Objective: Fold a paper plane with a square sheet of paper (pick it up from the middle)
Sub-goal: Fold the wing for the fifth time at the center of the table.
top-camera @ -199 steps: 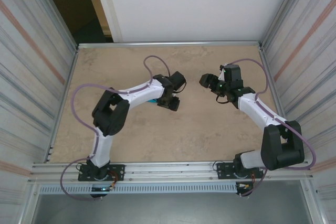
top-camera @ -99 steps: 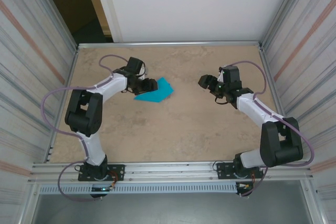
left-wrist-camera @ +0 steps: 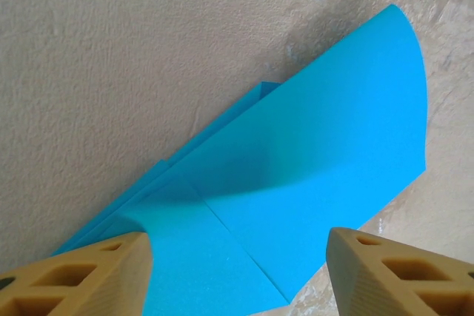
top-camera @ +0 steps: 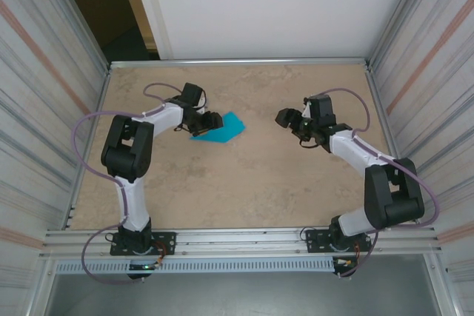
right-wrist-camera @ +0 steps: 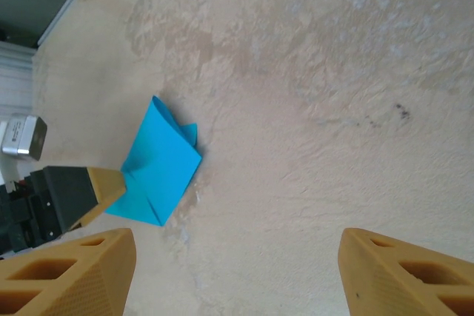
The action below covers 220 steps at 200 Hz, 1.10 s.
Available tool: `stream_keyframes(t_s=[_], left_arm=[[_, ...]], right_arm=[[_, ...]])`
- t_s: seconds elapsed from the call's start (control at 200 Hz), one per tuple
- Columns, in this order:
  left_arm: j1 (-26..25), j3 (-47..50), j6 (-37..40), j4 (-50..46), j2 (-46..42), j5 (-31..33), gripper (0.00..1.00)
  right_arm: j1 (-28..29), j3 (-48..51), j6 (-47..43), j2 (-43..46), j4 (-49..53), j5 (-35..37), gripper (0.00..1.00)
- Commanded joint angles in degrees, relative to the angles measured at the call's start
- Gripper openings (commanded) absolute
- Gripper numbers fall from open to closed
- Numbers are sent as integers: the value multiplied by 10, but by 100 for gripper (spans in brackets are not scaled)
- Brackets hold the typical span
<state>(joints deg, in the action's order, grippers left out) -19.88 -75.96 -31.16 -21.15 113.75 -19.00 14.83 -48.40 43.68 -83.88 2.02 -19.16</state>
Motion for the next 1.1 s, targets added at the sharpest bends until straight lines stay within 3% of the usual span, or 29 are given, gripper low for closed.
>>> stream_keyframes(t_s=[0.0,0.361,0.511,0.917,1.097], left_arm=[[-9,22,-58,5,6,-22,63],[-114,102,-313,97,-16,-38,50],[-141,114,-366,118,-41,-20,45],[-141,70,-198,54,-76,-64,35],[-141,62,-151,16,-62,-51,33]], right_arm=[[14,2,41,-19,-11,-17,71],[80,32,192,-59,-35,-19,69],[97,45,220,-66,-45,-16,68],[102,42,216,-91,-46,-19,63],[102,43,219,-96,-47,-23,63]])
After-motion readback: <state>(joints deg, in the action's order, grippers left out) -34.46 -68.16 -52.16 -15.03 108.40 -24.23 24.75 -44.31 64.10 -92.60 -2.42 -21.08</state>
